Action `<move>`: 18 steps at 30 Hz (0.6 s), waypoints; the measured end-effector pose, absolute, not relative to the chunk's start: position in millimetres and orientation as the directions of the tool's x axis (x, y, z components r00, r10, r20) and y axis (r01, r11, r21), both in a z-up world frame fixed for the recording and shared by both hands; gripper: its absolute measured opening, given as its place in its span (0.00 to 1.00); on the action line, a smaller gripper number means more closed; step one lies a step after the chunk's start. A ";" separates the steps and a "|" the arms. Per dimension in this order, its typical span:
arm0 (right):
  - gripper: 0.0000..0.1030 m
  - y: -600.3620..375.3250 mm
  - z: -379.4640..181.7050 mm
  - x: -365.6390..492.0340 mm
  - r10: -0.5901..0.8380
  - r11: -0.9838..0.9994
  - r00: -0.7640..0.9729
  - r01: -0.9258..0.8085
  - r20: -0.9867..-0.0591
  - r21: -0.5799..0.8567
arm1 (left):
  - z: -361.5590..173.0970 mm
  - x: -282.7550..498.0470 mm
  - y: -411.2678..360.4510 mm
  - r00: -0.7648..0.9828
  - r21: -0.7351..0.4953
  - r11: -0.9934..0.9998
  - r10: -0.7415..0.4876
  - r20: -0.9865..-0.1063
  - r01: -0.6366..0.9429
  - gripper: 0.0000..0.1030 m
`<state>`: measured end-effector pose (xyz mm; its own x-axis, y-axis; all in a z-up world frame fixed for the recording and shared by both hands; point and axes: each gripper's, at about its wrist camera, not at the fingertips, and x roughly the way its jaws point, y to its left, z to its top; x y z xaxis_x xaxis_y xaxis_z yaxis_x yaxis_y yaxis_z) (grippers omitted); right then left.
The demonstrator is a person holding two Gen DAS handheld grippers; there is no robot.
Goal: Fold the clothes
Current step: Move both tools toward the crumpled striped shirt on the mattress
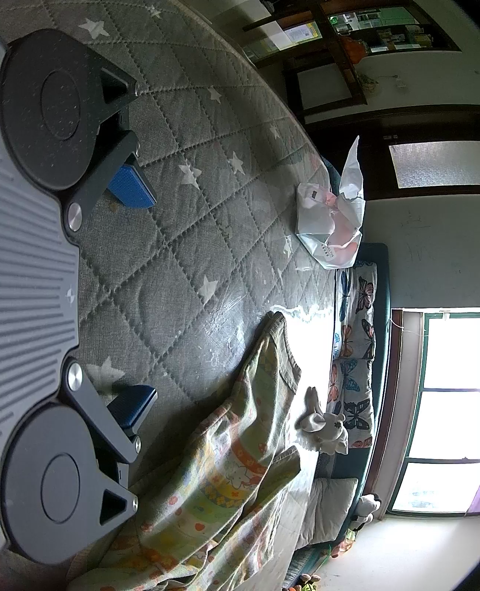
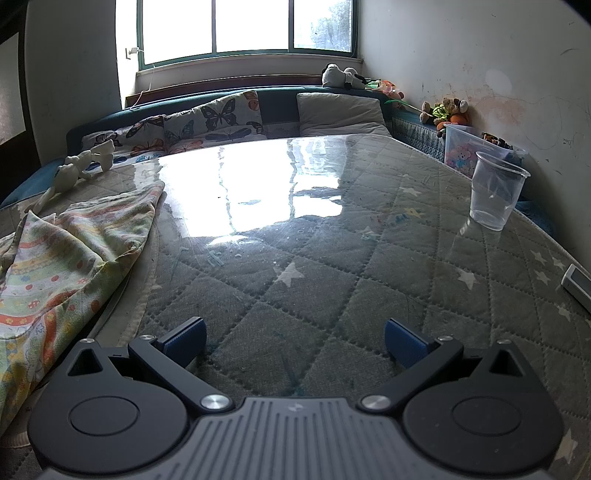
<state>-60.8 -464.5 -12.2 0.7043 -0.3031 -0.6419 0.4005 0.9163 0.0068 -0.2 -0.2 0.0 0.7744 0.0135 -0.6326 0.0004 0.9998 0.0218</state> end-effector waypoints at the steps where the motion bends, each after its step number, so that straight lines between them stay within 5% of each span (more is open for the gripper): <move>1: 1.00 -464.5 -12.2 -60.8 -0.304 0.916 0.703 0.401 -0.643 0.005 | 0.1 -0.5 -0.6 0.774 0.024 1.000 0.018 -0.633 -0.004 1.00; 18: 1.00 -465.5 -12.1 -60.5 -0.304 0.916 0.701 0.402 -0.645 0.004 | 1.2 -16.8 -23.0 0.770 0.067 0.996 0.085 -0.632 -0.056 1.00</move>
<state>-60.5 -465.5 -12.1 0.7010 -0.3043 -0.6450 0.4016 0.9158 0.0043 -16.8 -23.0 1.2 0.7704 0.0852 -0.6318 -0.0556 0.9962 0.0667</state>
